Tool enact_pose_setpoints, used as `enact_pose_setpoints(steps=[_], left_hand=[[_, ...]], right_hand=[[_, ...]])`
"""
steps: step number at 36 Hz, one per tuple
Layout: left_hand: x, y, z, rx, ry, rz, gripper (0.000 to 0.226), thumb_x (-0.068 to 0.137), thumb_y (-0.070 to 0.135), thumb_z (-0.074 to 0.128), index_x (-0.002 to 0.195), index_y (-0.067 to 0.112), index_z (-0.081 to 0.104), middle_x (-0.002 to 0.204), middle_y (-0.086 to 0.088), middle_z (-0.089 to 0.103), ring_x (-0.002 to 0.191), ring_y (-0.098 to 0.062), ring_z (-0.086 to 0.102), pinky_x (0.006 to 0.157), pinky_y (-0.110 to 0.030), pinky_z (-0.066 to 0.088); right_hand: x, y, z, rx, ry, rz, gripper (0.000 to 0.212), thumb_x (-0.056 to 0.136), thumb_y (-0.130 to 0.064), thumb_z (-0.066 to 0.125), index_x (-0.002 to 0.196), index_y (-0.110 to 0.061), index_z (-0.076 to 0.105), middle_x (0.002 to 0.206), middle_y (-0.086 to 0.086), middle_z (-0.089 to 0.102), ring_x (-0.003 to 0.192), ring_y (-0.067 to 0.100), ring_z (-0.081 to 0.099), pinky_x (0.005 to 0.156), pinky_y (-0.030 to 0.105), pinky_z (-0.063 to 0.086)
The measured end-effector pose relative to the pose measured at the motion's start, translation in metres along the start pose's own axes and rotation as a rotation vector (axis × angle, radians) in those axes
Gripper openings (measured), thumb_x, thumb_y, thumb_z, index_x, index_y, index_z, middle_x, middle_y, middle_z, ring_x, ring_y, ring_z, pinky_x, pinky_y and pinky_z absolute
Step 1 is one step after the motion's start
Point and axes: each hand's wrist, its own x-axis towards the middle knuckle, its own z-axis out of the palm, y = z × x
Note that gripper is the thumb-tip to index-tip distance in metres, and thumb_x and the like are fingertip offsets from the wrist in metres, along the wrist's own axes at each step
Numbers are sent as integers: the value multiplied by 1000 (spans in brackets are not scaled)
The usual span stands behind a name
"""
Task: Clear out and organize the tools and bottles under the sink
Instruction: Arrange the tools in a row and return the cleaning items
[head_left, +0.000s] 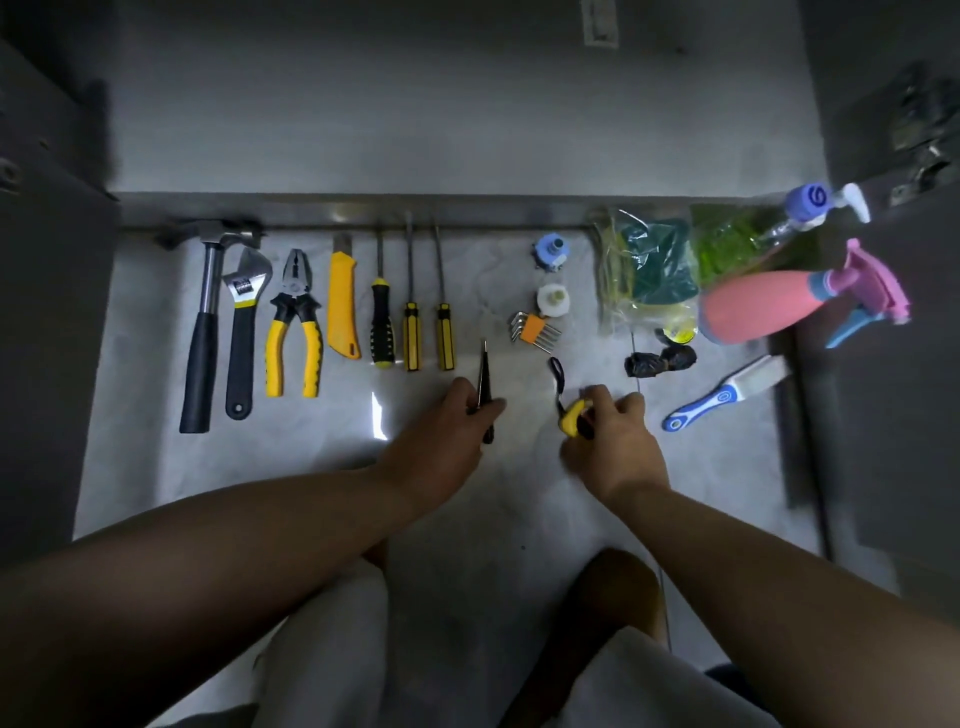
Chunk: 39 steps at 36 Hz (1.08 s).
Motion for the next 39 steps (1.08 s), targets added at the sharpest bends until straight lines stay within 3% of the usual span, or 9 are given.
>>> enact_pose_setpoints(steps=[2, 5, 9, 12, 17, 23, 28, 37, 39], left_hand=[[2, 2, -2, -7, 14, -12, 68, 95, 9, 62, 156, 13, 32, 135, -7, 40, 106, -20, 57, 88, -22, 47], [5, 2, -4, -10, 43, -26, 70, 91, 10, 68, 152, 13, 34, 138, -6, 43, 114, -21, 57, 93, -35, 53], [10, -2, -9, 62, 125, 16, 55, 88, 14, 70, 139, 12, 49, 131, -6, 53, 117, -22, 53, 96, -35, 49], [13, -7, -13, 180, 168, 48, 46, 86, 23, 71, 129, 15, 56, 125, -4, 56, 115, -22, 50, 95, -36, 46], [16, -14, -18, 276, 261, 60, 46, 82, 32, 71, 125, 18, 61, 121, -1, 60, 114, -23, 50, 94, -34, 43], [39, -19, -41, 307, 388, 15, 56, 76, 42, 76, 125, 19, 64, 119, 1, 62, 115, -25, 49, 92, -40, 43], [68, -25, -63, 380, 348, -50, 53, 79, 46, 74, 125, 20, 64, 120, 1, 63, 118, -27, 47, 92, -40, 38], [88, -31, -72, 435, 282, -72, 45, 84, 41, 71, 123, 18, 66, 119, -1, 63, 121, -28, 45, 95, -41, 34], [89, -33, -74, 444, 282, -81, 45, 85, 41, 70, 124, 18, 65, 120, 0, 62, 121, -28, 44, 95, -40, 32]], right_hand=[[-3, -5, 1, -28, 61, -3, 58, 82, -35, 72, 130, -28, 40, 122, 8, 32, 89, 37, 61, 68, 40, 51], [-4, -22, 2, -72, 177, -101, 42, 88, -37, 65, 119, -20, 43, 116, 7, 38, 86, 33, 59, 58, 34, 43], [3, -50, 11, 42, -27, -195, 19, 93, -27, 59, 103, -11, 58, 104, 12, 64, 91, 34, 65, 67, 36, 49], [4, -65, 19, 84, -128, -175, 24, 94, -32, 61, 104, -10, 58, 101, 12, 69, 96, 31, 65, 74, 36, 52], [11, -77, 31, 86, -142, -85, 31, 92, -32, 63, 115, -11, 60, 110, 12, 69, 103, 32, 65, 82, 37, 54], [14, -81, 26, 140, -73, -98, 25, 96, -31, 55, 109, -10, 61, 105, 13, 68, 99, 33, 64, 84, 43, 55], [23, -85, 12, 167, -10, -89, 15, 95, -26, 56, 95, -11, 58, 99, 12, 66, 93, 34, 63, 77, 40, 52], [50, -101, 0, 256, -7, 35, 24, 91, -21, 59, 113, -11, 63, 115, 14, 66, 111, 36, 60, 89, 33, 47], [54, -105, 0, 276, 13, 20, 19, 89, -17, 58, 107, -11, 61, 107, 12, 66, 107, 35, 60, 88, 36, 49]])
